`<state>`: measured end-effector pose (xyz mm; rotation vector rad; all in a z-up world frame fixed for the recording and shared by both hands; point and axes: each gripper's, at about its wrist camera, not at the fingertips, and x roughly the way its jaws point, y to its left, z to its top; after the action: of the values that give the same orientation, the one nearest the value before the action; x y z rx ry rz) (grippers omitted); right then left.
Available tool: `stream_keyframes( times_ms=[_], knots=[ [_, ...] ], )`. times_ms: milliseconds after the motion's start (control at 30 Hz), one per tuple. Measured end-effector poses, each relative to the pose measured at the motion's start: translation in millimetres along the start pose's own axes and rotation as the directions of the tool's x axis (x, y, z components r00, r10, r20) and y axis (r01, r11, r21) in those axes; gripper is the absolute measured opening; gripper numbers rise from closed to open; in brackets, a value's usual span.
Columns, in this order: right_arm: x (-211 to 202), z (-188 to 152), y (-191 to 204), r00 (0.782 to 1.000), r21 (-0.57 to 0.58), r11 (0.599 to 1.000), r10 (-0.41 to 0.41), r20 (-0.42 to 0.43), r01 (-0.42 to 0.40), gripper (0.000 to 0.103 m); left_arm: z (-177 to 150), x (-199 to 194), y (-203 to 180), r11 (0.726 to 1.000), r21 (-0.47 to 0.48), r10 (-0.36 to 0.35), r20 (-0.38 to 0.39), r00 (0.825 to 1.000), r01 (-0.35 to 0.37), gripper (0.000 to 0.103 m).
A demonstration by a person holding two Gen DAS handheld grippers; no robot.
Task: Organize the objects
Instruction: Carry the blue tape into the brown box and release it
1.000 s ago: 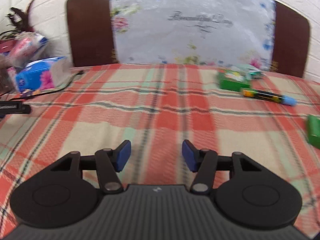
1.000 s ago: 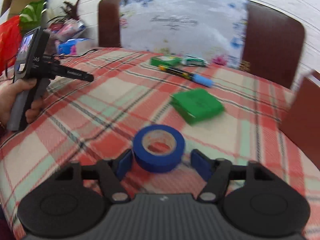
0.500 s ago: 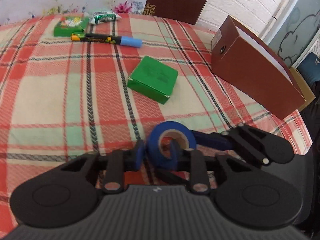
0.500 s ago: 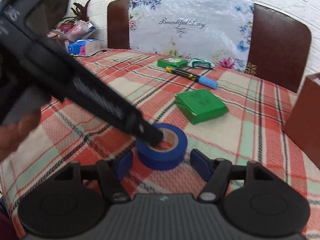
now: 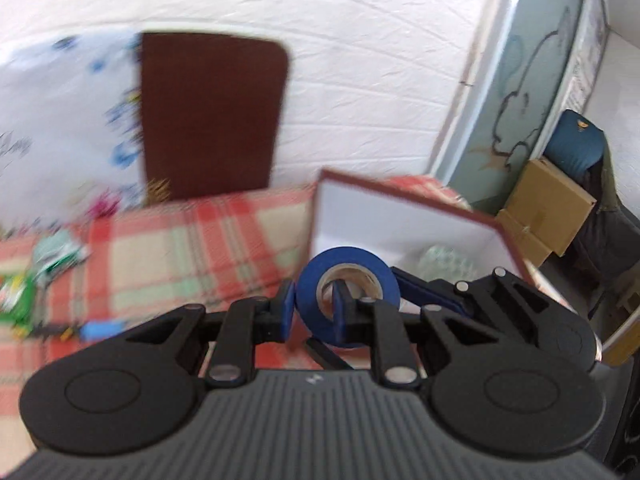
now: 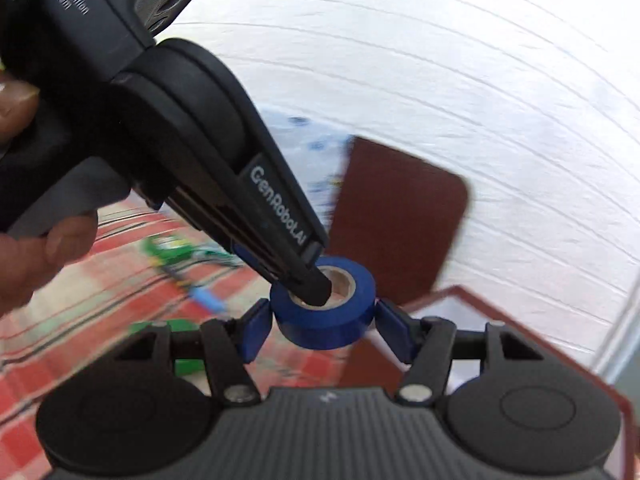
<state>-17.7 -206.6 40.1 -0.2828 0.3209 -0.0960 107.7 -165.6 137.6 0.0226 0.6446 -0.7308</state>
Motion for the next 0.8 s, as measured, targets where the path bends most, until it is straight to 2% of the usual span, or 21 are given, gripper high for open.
stream_keyframes(
  times_ms=[133, 233, 300, 367, 400, 433, 533, 600, 667, 733, 800],
  knots=[
    [13, -4, -60, 0.995, 0.077, 0.992, -0.096, -0.033, 0.098, 0.058, 21, 50, -39, 0.997, 0.059, -0.042, -0.011, 0.999, 0.043, 0.022],
    [26, -19, -96, 0.991, 0.177, 0.978, -0.093, -0.095, 0.109, 0.059, 20, 83, -52, 0.997, 0.059, -0.052, -0.058, 0.997, 0.055, 0.022],
    [36, -30, -106, 0.986, 0.205, 0.973, -0.080, -0.143, 0.109, 0.059, 14, 99, -53, 0.997, 0.048, -0.048, -0.103, 0.994, 0.053, 0.022],
    [46, -42, -113, 0.982, 0.253, 0.962, -0.059, -0.178, 0.104, 0.060, 5, 110, -52, 0.998, 0.051, -0.019, -0.147, 0.989, 0.026, 0.022],
    [47, -45, -116, 0.983, 0.296, 0.950, -0.044, -0.177, 0.096, 0.062, 1, 112, -51, 0.999, 0.052, -0.004, -0.153, 0.988, 0.012, 0.027],
    [49, -47, -119, 0.982, 0.330, 0.940, -0.027, -0.188, 0.090, 0.064, -2, 110, -49, 0.999, 0.050, 0.000, -0.143, 0.990, 0.007, 0.031],
    [42, -48, -118, 0.983, 0.371, 0.922, -0.042, -0.176, 0.106, 0.065, 0, 87, -41, 0.999, 0.018, -0.046, -0.104, 0.994, 0.048, 0.032],
    [25, -45, -111, 0.989, 0.355, 0.926, -0.096, -0.116, 0.131, 0.066, 0, 54, -34, 0.997, 0.020, -0.075, -0.004, 0.997, 0.075, 0.032],
    [-3, -44, -97, 0.992, 0.356, 0.927, -0.123, -0.006, 0.117, 0.069, -11, 16, -21, 0.998, 0.032, -0.061, 0.081, 0.995, 0.059, 0.032],
    [-25, -47, -82, 0.993, 0.383, 0.922, -0.093, 0.077, 0.057, 0.070, -34, -14, 5, 0.999, -0.004, -0.049, 0.089, 0.995, 0.049, 0.032],
    [-33, -51, -60, 0.996, 0.381, 0.924, -0.032, 0.085, -0.003, 0.070, -67, -33, 36, 0.999, -0.039, 0.002, 0.057, 0.998, 0.000, 0.033]
  ],
)
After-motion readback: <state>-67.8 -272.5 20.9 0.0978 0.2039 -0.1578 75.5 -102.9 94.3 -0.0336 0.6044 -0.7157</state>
